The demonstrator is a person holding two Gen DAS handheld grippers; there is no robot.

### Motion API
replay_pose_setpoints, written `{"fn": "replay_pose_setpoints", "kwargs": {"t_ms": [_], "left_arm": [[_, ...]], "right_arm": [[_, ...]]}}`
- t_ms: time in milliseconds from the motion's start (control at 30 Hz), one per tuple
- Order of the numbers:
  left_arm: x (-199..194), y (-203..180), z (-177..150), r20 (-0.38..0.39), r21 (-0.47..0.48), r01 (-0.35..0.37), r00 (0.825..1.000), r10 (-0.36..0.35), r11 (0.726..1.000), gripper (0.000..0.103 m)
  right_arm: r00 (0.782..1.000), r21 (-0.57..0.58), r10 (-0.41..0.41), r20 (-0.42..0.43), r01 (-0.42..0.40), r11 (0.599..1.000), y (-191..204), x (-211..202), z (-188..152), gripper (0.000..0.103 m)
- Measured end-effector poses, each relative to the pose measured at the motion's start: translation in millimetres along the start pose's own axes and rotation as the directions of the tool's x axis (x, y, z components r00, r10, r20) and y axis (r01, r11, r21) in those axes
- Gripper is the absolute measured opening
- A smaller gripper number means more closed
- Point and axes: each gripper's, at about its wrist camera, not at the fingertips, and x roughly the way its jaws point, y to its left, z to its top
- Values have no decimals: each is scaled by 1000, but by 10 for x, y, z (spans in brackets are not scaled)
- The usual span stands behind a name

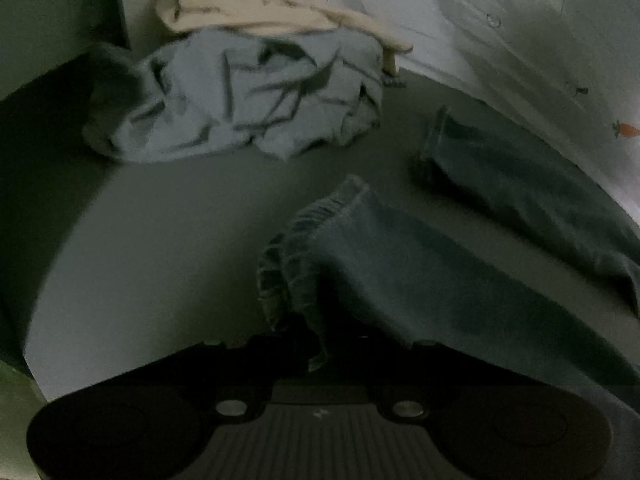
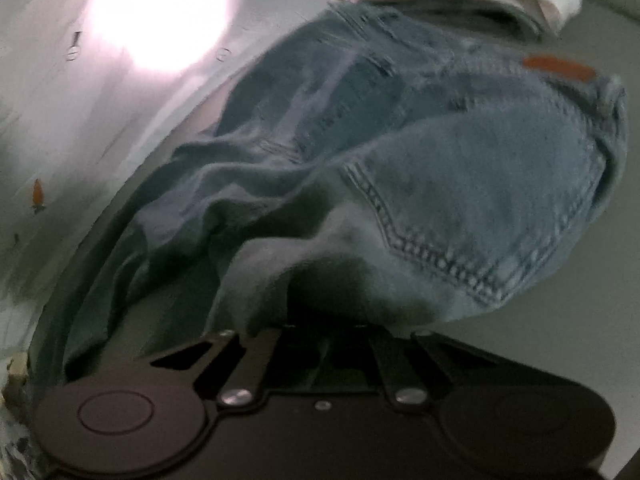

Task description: Fold clothes

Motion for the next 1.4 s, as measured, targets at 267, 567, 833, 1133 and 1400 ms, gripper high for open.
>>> {"fn": "replay_pose_setpoints", "kwargs": {"t_ms": [267, 567, 833, 1133, 1400], "left_arm": [[-420, -87, 462, 104, 32, 38, 994, -42, 999, 9], [-1054, -144, 1078, 203, -21, 174, 965, -166, 985, 9], [-879, 77, 678, 23, -22, 49, 999, -49, 999, 9], [-298, 534, -87, -240, -73, -63, 970, 43, 995, 11], [-361, 597, -22, -219, -18, 20, 975, -23, 1000, 40]], "right_arm": [[994, -51, 83, 75, -79, 996, 203, -403, 284, 2], [956, 5, 214, 202, -220, 976, 331, -1105, 644, 1], [982, 37, 152, 110, -157, 987, 93, -1078, 397, 1], [993, 25, -76, -94, 78, 997, -305, -723, -118, 1], [980, -8, -147, -130, 147, 989, -341, -588, -248, 6]]}}
